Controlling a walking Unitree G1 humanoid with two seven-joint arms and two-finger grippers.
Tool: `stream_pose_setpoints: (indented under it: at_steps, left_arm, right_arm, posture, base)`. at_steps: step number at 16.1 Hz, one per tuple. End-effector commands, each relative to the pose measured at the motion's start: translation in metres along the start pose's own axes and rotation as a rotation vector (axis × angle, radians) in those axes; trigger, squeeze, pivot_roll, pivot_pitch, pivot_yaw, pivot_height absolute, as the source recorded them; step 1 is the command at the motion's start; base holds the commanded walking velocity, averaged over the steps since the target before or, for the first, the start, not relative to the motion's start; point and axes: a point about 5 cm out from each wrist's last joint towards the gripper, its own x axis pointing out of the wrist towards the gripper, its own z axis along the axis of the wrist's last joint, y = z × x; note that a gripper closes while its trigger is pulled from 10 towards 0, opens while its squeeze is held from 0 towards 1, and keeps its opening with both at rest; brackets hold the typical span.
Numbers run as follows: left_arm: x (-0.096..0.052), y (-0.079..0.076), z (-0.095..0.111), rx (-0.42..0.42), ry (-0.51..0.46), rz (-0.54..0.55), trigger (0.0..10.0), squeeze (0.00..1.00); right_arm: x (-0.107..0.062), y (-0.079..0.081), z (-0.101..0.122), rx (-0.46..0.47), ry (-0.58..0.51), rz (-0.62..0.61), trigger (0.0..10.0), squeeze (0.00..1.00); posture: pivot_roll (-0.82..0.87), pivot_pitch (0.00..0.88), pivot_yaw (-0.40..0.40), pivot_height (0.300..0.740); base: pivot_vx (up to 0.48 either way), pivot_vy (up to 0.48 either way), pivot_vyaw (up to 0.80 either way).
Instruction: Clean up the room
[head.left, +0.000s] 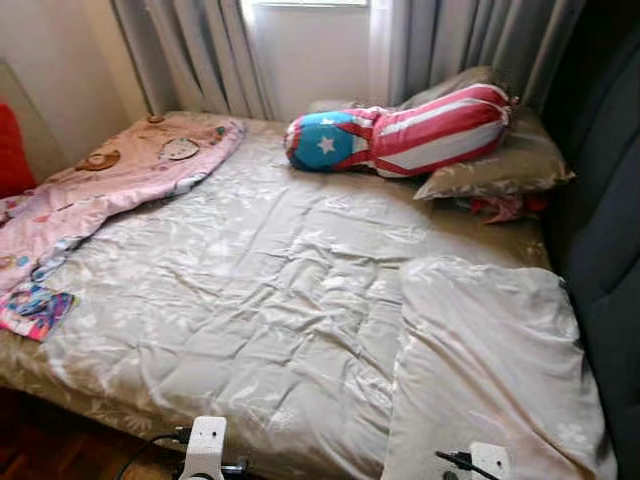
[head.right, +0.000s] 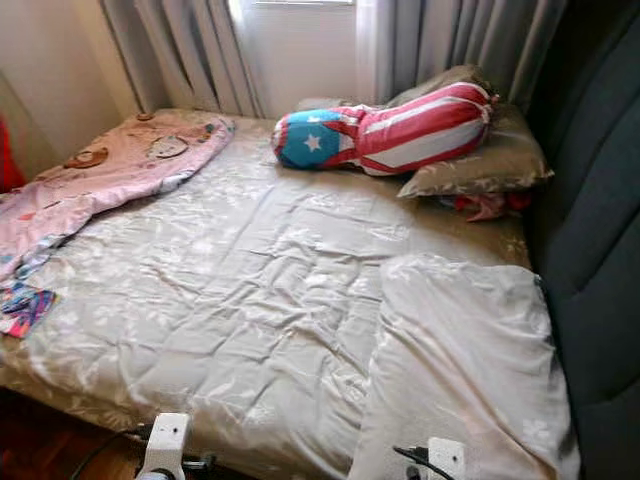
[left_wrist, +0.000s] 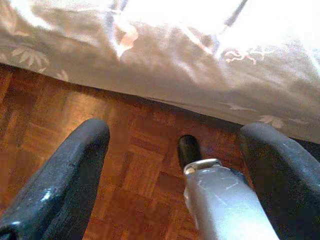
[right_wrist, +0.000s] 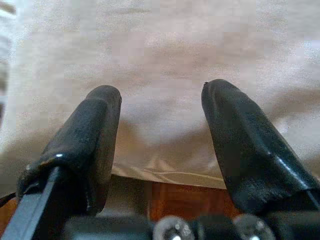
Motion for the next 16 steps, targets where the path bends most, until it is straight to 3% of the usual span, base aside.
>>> stream_pose_setpoints:
  at_steps: [1,16]
  left_arm:
    - [-0.0005,0.0038,-0.0024,0.008,0.013,0.012,10.0,0.0]
    - [-0.0004,0.0028,-0.003,0.027,0.022,0.016,10.0,0.0]
  right_arm:
    - [0.0004,-0.0003,0.0008,0.005,0.003,-0.004,10.0,0.0]
    - [0.0002,0.001,0.0002,0.001,0.004,-0.001,10.0,0.0]
  posture:
    - [-0.08,0.0,0.024,0.74]
    - [-0.08,0.0,0.026,0.74]
  base:
    - [0.0,0.0,0.0]
    - [0.0,0.0,0.0]
